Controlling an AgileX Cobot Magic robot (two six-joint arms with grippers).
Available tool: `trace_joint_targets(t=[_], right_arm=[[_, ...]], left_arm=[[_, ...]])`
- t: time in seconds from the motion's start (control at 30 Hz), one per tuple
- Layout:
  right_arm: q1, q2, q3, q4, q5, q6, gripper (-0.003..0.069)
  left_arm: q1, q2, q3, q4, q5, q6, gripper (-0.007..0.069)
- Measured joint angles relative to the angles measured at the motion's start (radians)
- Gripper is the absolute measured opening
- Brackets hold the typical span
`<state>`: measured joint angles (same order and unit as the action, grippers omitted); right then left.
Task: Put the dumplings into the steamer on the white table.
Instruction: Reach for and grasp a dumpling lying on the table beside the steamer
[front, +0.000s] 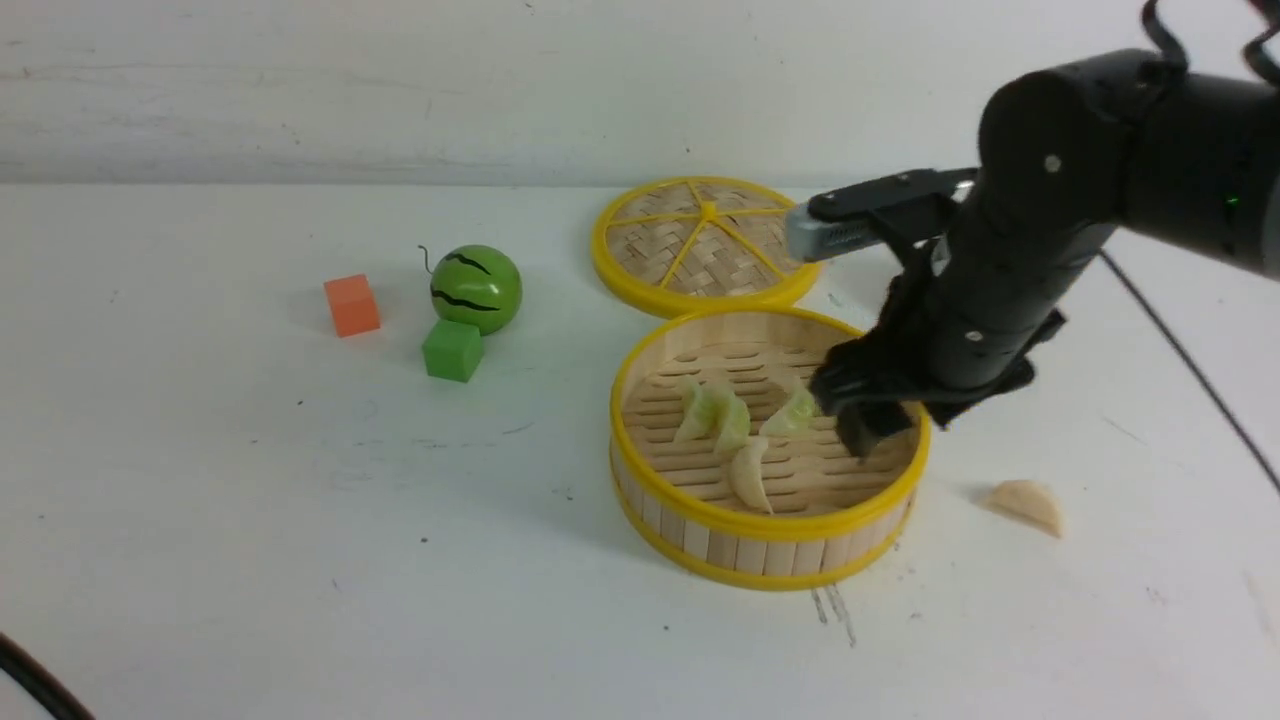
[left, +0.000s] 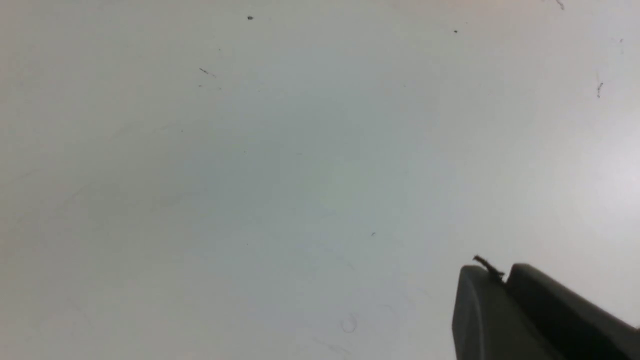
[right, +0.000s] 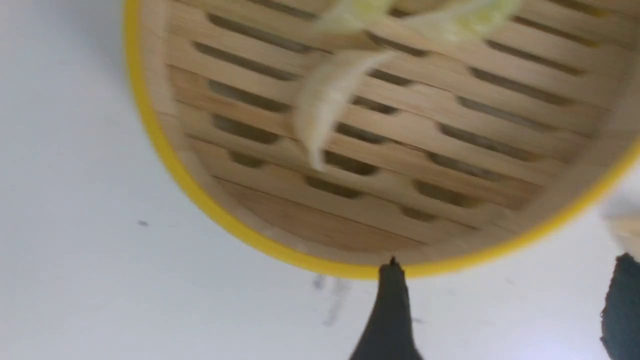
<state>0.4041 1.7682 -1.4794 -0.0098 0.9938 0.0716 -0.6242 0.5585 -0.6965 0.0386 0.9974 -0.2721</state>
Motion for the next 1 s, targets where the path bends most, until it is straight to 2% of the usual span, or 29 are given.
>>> trace_joint_targets(t=[0.13,0.3,0.5,0.8,0.87,0.93,1.0], right_arm=[[-0.096,-0.029,0.099,-0.087,-0.021,0.007,0.051],[-0.199,0.01,0.221,-0.099,-0.133,-0.105,0.0487],[-0.245,0.09,0.232,-0.099,-0.244,-0.191,0.0484],[-0.247,0.168,0.232,-0.101,-0.365,-0.277,0.0475],[-0.247,0.173,0.231,-0.101,-0.381,-0.28,0.046],[-0.247,0.177,0.23,-0.1,-0.398,-0.283,0.04],[-0.247,0.178,0.23,-0.1,-0.402,-0.288,0.0311]], left_arm=[[0.0,0.0,0.0,-0.001,0.0,0.0,0.0057],[0.0,0.0,0.0,-0.001,0.0,0.0,0.006],[0.0,0.0,0.0,-0.002,0.0,0.0,0.0069],[0.0,0.0,0.0,-0.003,0.0,-0.015,0.0076],[0.0,0.0,0.0,-0.003,0.0,-0.015,0.0077],[0.0,0.0,0.0,-0.007,0.0,-0.016,0.0078],[0.0,0.0,0.0,-0.013,0.0,-0.016,0.0078]])
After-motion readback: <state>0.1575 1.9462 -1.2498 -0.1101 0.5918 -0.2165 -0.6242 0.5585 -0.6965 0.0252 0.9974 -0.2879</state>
